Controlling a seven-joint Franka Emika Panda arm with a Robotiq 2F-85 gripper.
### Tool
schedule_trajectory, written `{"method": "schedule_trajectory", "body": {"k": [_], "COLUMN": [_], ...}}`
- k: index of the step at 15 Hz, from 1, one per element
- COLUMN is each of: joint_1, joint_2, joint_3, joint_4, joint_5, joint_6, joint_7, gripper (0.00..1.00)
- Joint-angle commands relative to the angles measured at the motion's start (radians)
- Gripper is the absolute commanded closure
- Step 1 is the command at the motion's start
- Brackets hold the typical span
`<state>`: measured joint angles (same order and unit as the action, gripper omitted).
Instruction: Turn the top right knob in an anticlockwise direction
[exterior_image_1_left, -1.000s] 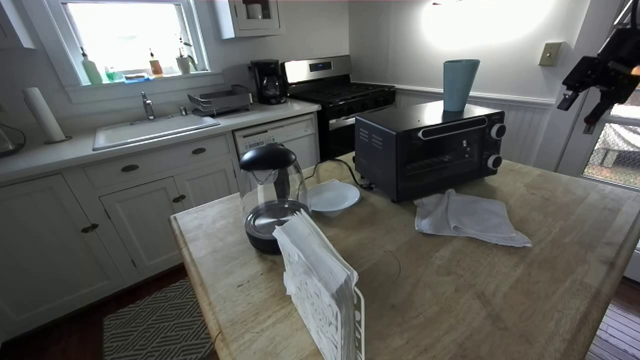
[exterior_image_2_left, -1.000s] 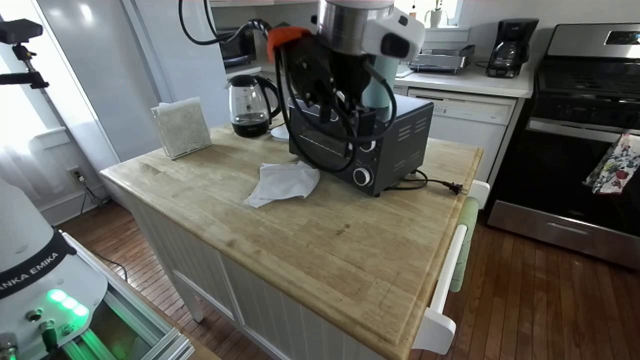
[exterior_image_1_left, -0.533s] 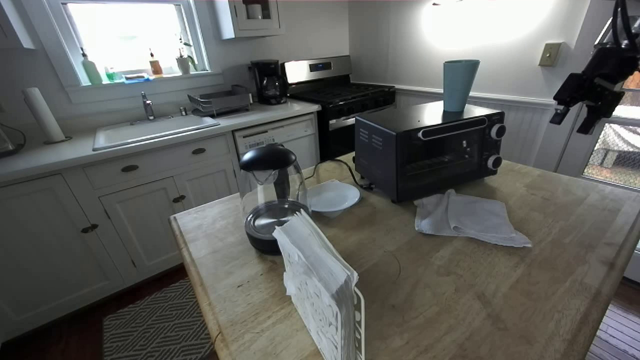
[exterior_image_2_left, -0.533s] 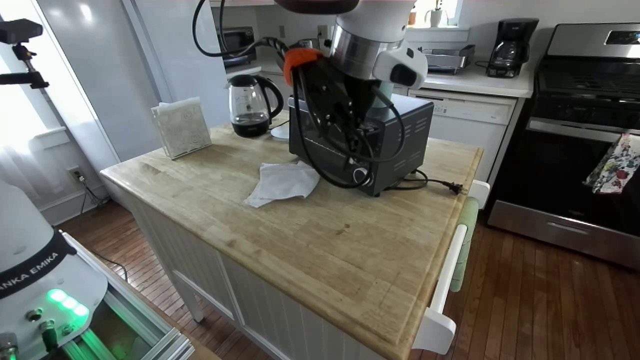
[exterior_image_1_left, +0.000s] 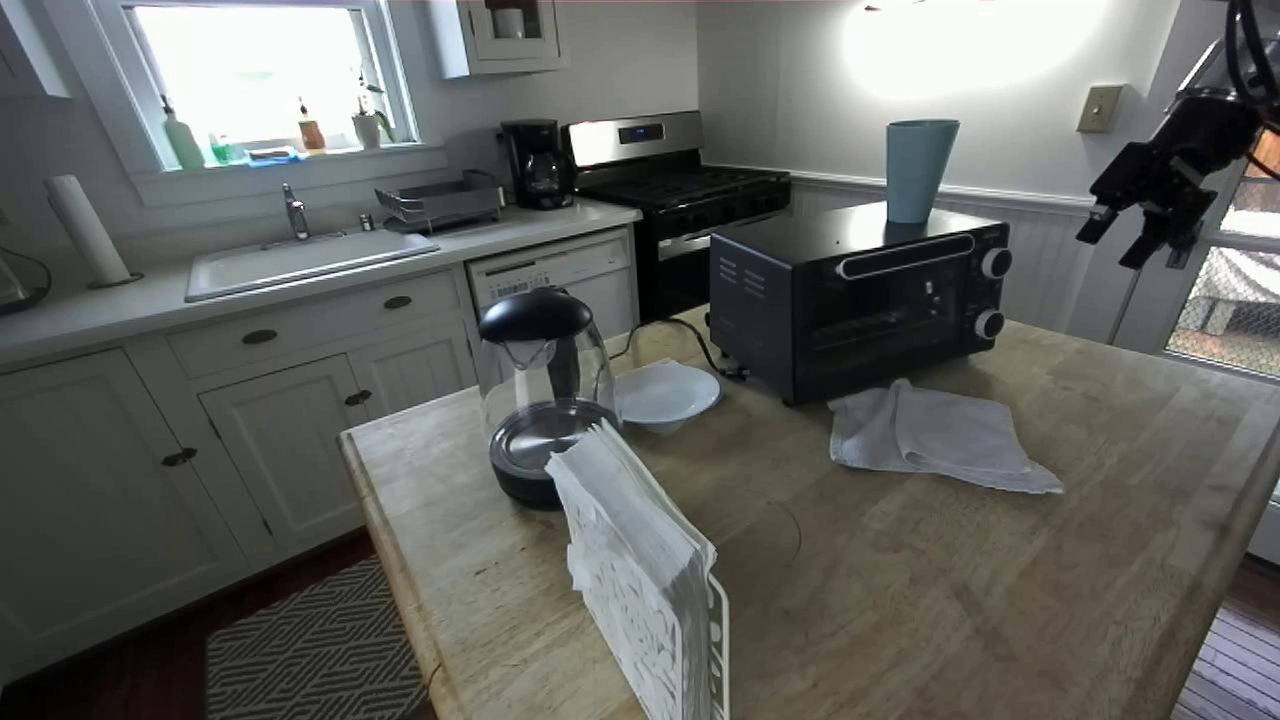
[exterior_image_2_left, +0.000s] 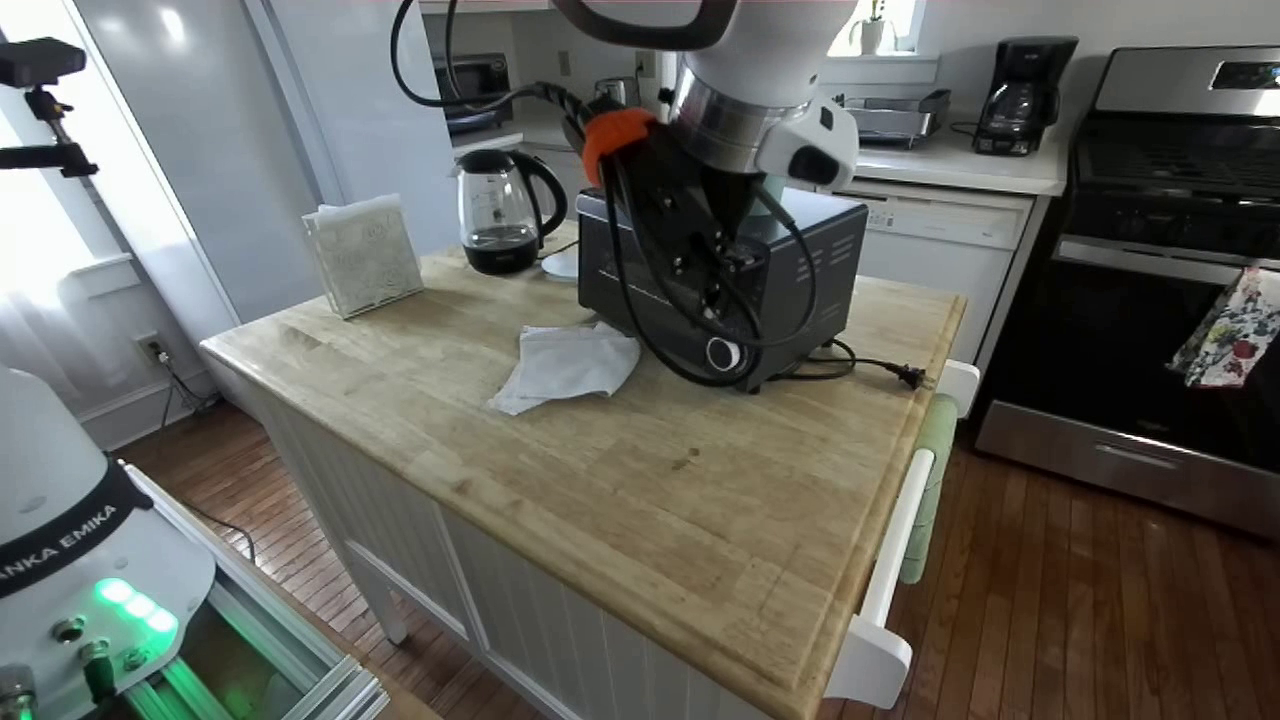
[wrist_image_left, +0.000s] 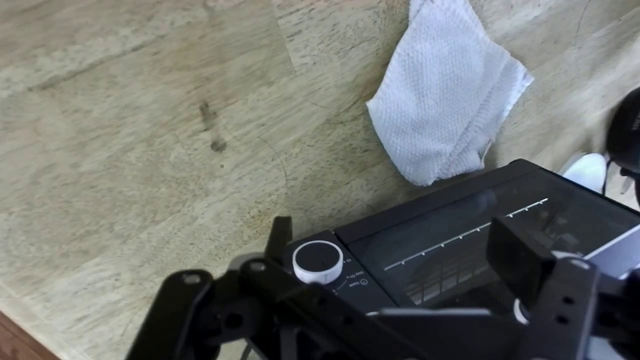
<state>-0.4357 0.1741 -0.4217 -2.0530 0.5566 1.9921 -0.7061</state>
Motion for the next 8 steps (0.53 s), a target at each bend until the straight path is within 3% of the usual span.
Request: {"method": "schedule_trajectory", "body": {"k": [1,8], "joint_1": [-0.066,-0.134], "joint_2": [0.062,0.185], "joint_3": [0.036,0.065], "joint_4": [0.093,0.205], "joint_5": [0.086,0.17], "joint_6": [-0.081,-0.149], "joint_7": [-0.124,-0.277], "gripper": [0.0,0.0]}}
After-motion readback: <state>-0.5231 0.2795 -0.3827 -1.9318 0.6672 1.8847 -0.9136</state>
